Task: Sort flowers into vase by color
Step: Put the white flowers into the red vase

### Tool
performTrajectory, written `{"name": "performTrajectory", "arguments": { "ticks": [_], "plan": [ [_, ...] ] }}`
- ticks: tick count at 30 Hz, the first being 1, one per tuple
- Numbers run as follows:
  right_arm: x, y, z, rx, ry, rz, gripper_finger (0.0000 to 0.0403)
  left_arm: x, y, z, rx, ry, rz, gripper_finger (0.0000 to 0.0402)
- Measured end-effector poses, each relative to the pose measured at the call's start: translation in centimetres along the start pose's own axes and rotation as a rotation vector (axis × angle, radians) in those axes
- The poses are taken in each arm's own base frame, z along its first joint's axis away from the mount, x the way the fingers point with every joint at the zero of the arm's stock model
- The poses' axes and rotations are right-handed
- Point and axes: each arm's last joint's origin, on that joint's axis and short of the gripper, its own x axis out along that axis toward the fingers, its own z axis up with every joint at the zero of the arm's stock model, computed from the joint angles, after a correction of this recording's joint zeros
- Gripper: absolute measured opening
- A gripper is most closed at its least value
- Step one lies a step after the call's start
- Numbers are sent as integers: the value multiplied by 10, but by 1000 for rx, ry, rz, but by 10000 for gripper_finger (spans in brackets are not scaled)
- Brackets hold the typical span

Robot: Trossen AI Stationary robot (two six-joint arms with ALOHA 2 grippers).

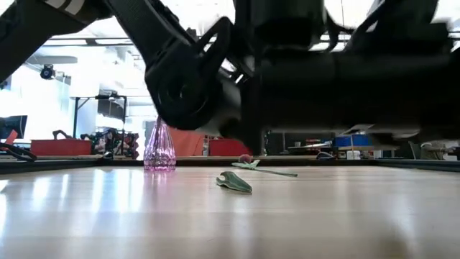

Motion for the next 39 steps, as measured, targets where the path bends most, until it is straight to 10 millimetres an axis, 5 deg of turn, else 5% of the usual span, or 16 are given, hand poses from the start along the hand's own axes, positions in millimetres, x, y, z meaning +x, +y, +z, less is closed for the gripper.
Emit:
{"name": "performTrajectory", "arguments": {
  "ticks": [15, 23, 39],
  "plan": [
    [6, 7, -5, -9, 5, -5, 272, 26, 8, -5, -6, 54, -110, 312],
    [9, 10, -9, -40, 6, -11, 270, 25, 11, -12, 22, 62, -55, 257],
    [11, 10, -9, -96, -42, -39, 267, 19, 16, -16, 93, 65, 96, 257]
  ]
}}
